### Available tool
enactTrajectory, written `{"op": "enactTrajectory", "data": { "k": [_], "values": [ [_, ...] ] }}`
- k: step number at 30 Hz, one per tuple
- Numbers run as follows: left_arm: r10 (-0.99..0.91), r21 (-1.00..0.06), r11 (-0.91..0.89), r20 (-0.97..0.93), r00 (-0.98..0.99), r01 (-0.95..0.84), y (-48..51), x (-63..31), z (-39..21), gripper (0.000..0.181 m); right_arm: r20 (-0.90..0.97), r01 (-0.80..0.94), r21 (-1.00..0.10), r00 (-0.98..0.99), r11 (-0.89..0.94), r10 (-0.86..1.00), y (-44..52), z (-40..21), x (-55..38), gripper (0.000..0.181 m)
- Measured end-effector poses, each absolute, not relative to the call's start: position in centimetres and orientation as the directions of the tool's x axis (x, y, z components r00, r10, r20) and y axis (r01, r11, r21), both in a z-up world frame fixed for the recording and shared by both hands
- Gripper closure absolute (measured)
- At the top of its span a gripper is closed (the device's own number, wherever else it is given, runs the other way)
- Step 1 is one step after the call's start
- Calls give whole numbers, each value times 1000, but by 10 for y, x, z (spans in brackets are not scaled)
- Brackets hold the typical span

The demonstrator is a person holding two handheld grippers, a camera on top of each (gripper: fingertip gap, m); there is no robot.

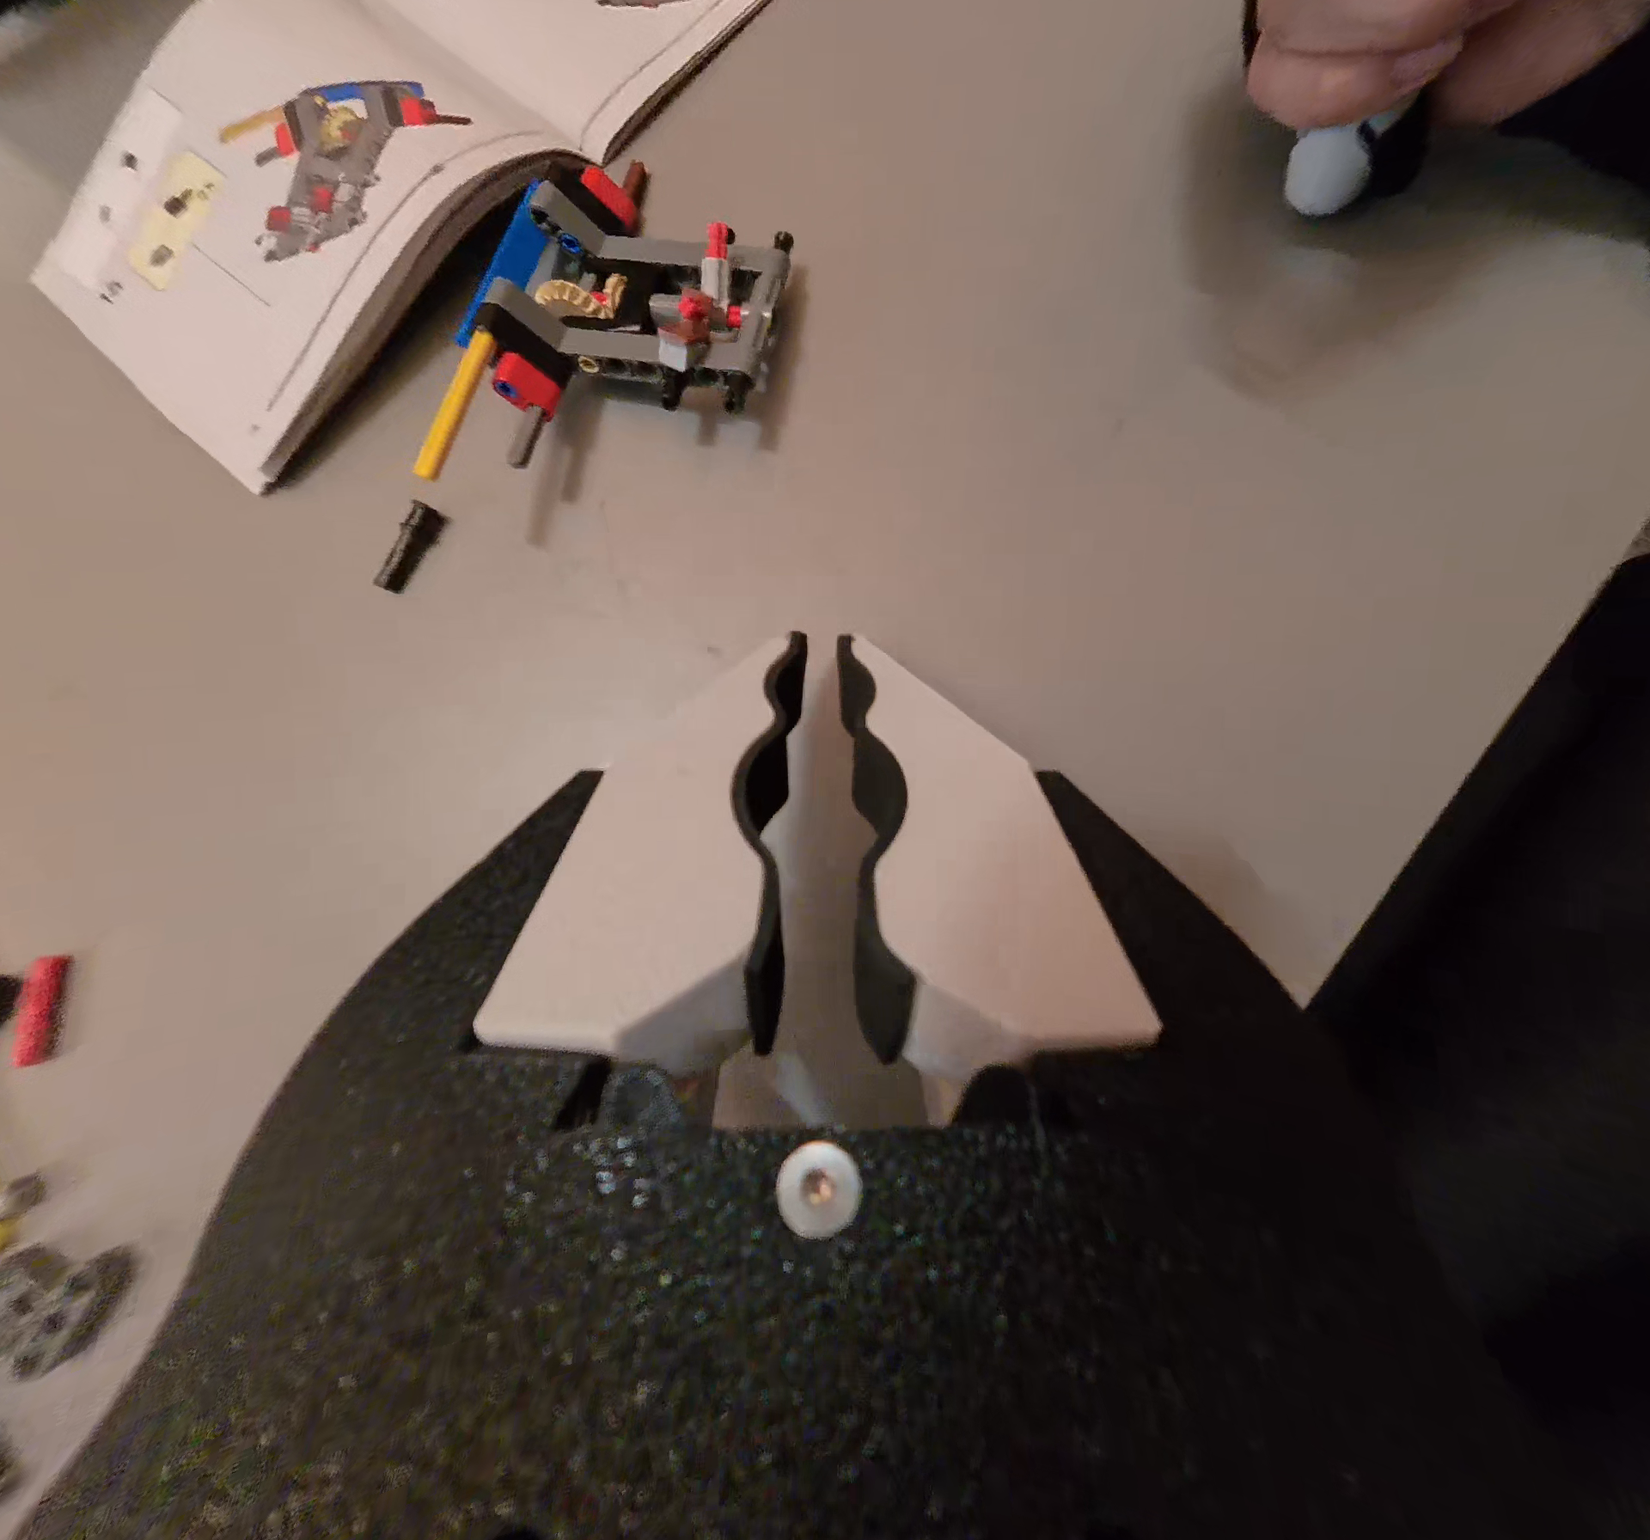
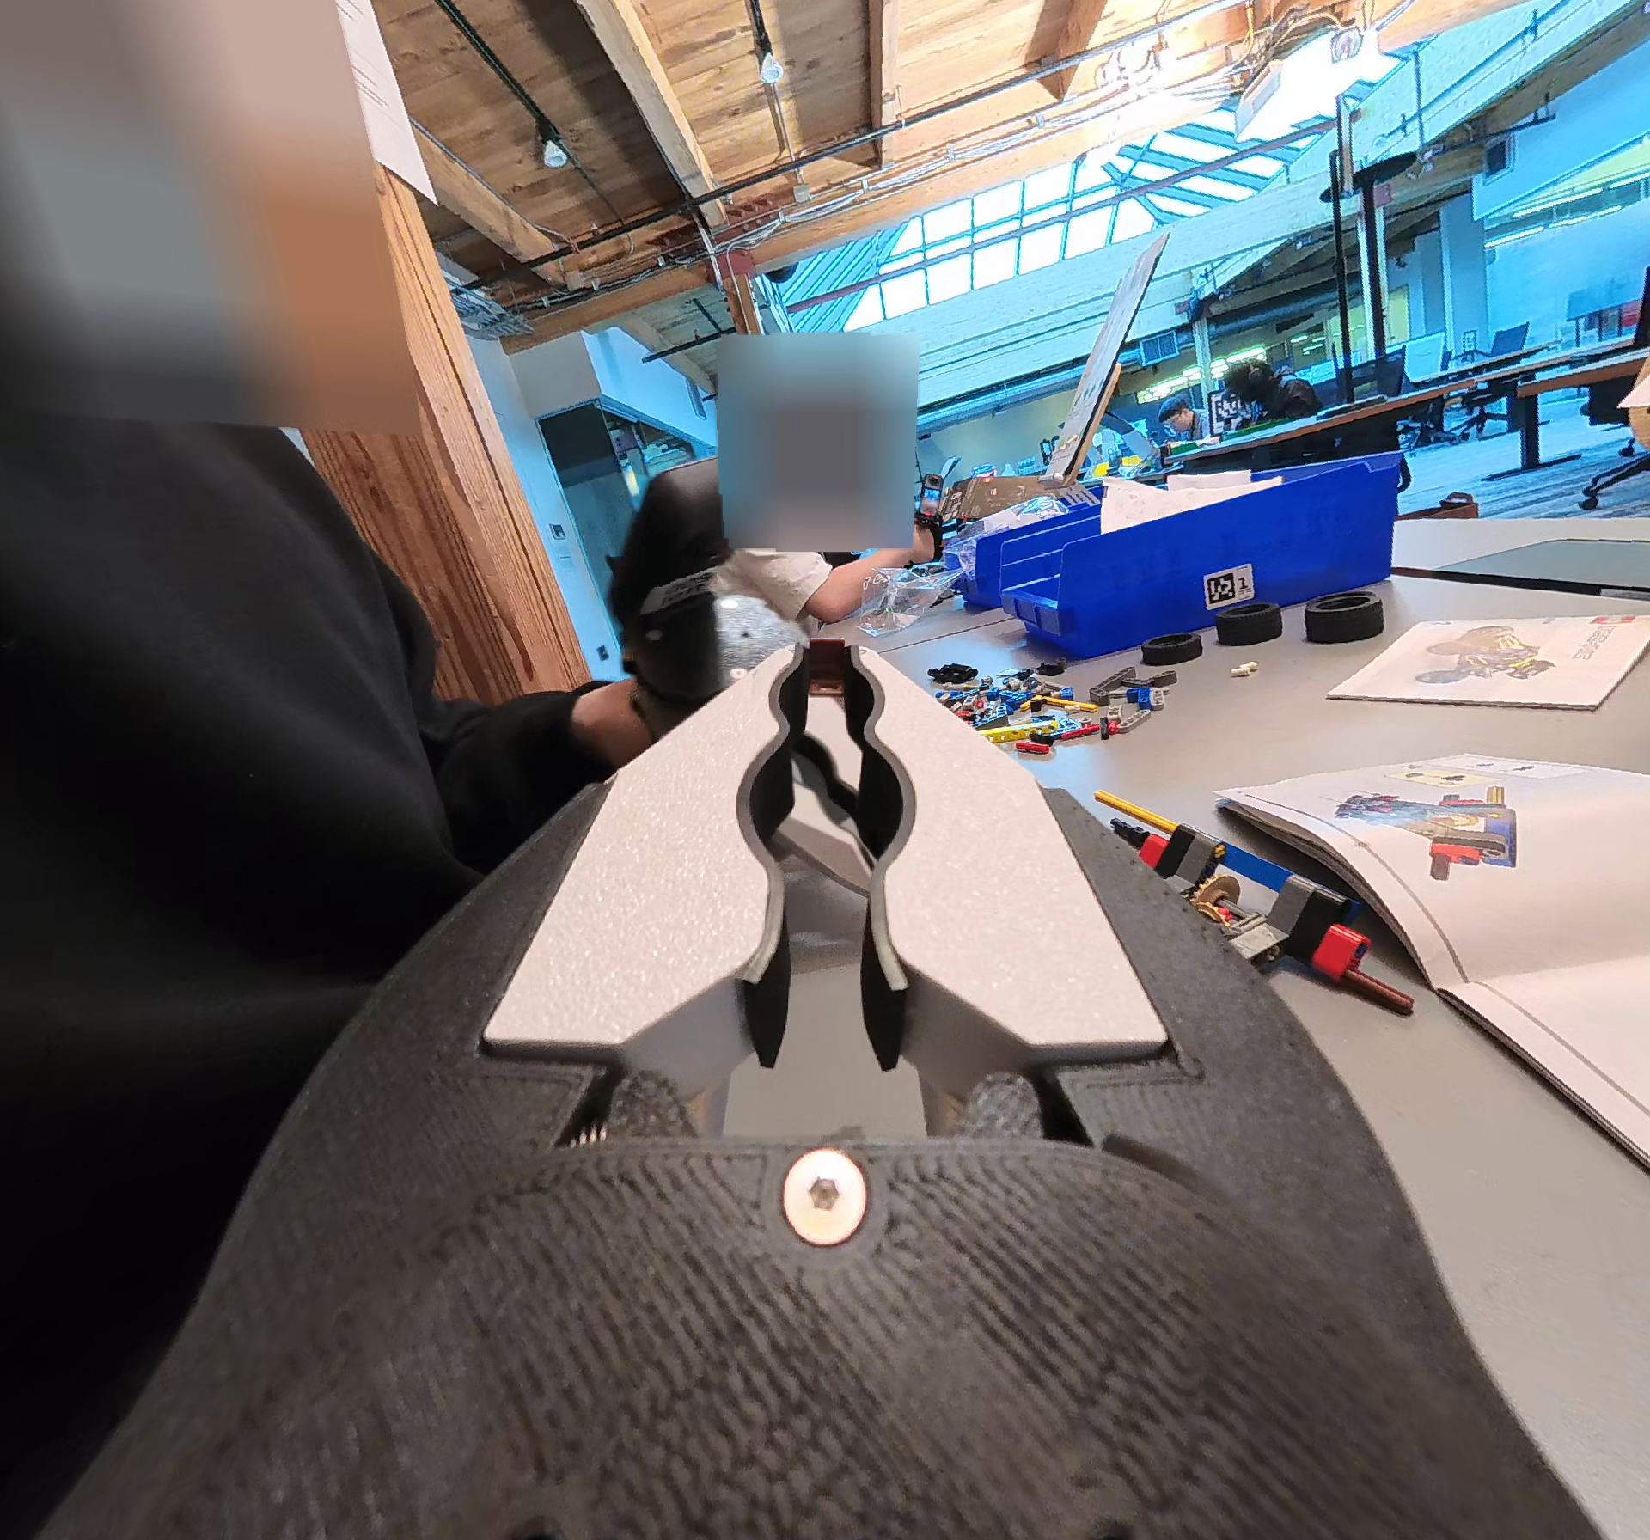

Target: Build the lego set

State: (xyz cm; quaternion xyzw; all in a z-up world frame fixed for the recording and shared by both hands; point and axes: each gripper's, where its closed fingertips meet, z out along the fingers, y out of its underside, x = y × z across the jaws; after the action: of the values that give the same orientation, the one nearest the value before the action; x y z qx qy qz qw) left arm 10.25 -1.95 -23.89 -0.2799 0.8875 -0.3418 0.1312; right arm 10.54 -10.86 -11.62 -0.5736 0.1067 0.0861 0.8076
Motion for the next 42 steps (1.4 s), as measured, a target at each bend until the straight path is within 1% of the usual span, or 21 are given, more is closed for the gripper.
{"op": "enactTrajectory", "data": {
  "k": [3, 5, 9, 14, 19, 24, 35, 42],
  "values": [
    [-569, -708, 525, 120, -813, -472, -28, 100, -238, 177, -270, -260, -908, 963, 329, 16, -109, -116, 105, 175],
    [-565, -711, 498, 170, -808, -497, -30, 99, -240, 176, -270, -259, -907, 963, 332, 14, -109, -116, 105, 175],
    [-567, -704, 511, 156, -809, -494, -26, 101, -248, 173, -269, -259, -908, 963, 329, 15, -109, -116, 105, 176],
    [-568, -691, 557, 89, -819, -461, -22, 101, -253, 172, -271, -261, -907, 962, 329, 15, -109, -116, 105, 175],
    [-565, -685, 567, 80, -821, -457, -22, 100, -256, 172, -270, -260, -908, 963, 328, 15, -108, -116, 105, 175],
    [-560, -717, 535, 95, -823, -447, -28, 101, -246, 171, -271, -261, -908, 963, 328, 16, -108, -116, 104, 175],
    [-564, -683, 575, 69, -823, -450, -22, 101, -257, 170, -269, -259, -909, 963, 327, 15, -108, -116, 104, 175],
    [-575, -692, 565, 61, -816, -450, -17, 103, -257, 170, -271, -261, -908, 962, 327, 15, -109, -116, 105, 175]
  ]
}}
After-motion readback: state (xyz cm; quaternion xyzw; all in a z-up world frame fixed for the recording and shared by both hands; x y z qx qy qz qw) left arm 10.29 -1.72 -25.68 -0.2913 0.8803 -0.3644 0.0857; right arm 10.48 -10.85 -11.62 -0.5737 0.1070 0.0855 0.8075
